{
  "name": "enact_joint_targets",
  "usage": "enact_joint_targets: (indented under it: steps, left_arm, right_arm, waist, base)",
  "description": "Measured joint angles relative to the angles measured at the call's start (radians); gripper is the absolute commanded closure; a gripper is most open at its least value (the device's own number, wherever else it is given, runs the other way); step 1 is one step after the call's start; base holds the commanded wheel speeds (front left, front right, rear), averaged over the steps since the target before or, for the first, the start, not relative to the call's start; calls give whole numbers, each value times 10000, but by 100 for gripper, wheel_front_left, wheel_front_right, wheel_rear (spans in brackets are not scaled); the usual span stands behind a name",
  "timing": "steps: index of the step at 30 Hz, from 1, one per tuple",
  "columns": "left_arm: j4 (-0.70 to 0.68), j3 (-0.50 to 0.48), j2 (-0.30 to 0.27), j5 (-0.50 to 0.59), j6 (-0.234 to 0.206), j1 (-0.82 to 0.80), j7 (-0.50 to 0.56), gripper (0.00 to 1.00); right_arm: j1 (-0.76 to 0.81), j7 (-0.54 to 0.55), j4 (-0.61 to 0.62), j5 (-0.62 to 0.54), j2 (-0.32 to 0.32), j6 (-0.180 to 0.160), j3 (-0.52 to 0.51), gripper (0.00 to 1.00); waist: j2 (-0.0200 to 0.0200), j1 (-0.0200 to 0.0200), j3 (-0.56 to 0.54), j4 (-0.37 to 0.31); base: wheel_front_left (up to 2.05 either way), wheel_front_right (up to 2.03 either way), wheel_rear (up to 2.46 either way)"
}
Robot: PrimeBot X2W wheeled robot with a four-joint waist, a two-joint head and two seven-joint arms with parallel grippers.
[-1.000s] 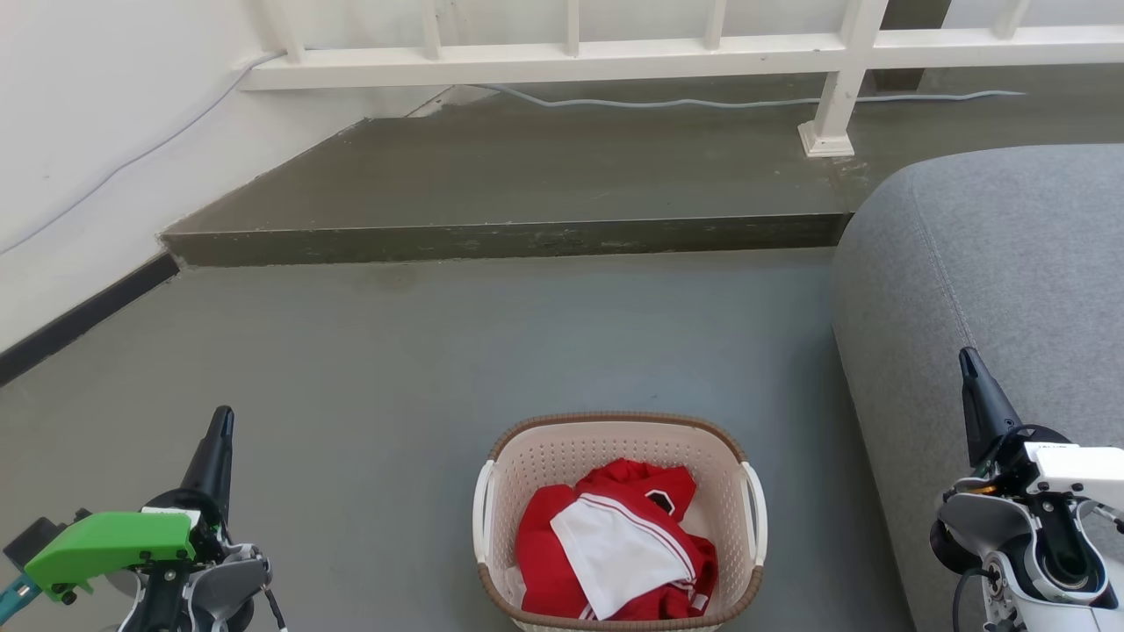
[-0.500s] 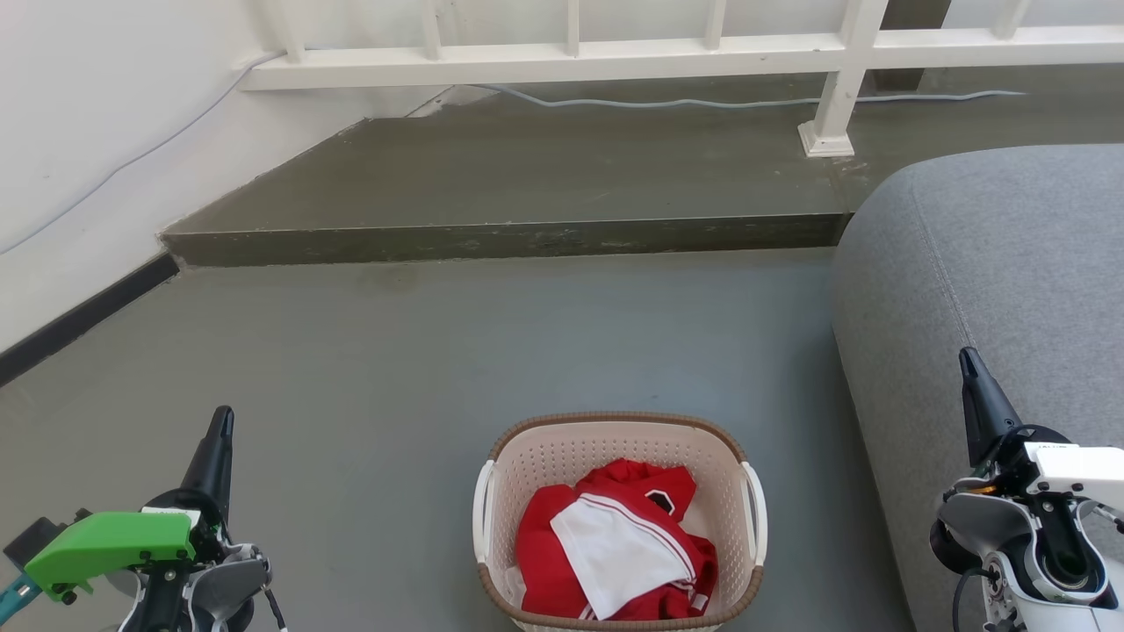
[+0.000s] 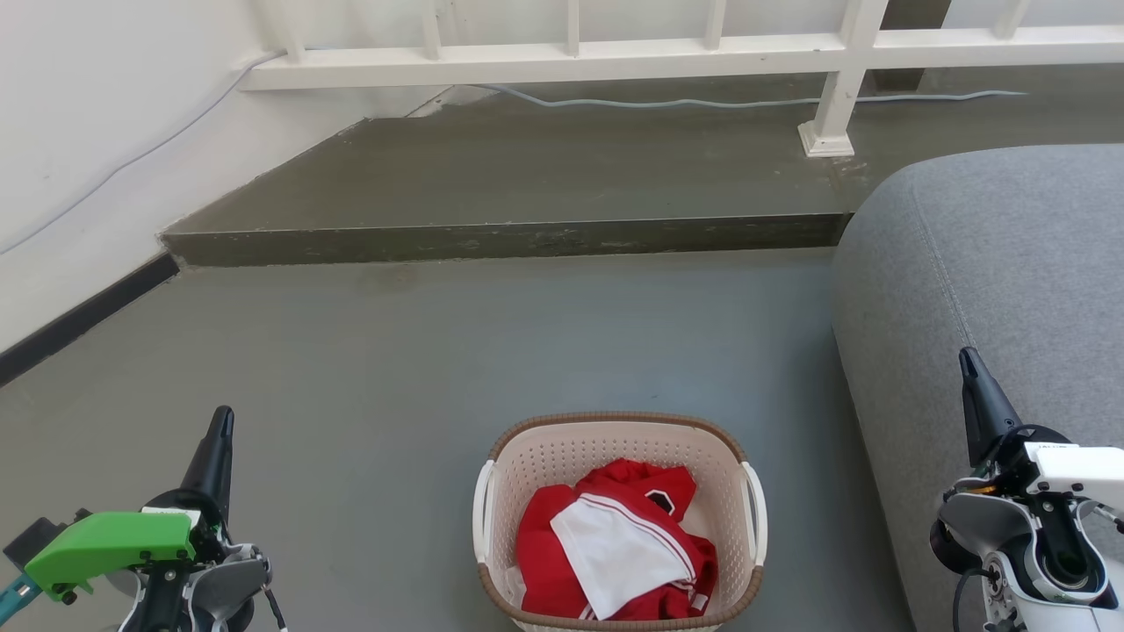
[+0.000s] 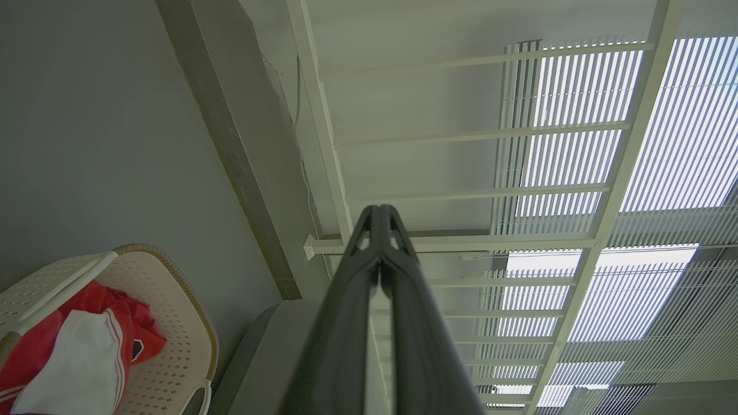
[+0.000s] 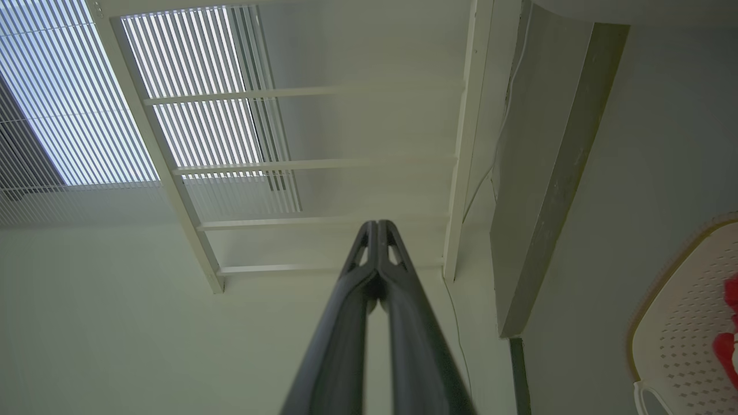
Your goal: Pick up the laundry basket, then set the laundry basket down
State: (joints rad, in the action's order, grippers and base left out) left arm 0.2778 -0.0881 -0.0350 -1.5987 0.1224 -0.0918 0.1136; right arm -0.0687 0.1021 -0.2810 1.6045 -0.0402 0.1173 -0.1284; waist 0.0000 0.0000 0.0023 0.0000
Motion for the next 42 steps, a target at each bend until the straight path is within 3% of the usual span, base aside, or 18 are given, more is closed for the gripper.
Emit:
enact_joint_targets:
  steps: [42]
  left_arm:
    - [-2, 0, 2, 0, 0, 1, 0, 100]
  right_arm:
    - [0, 0, 2, 0, 2, 0, -2, 100]
  waist:
    - [0, 0, 0, 0]
  base:
    - [0, 0, 0]
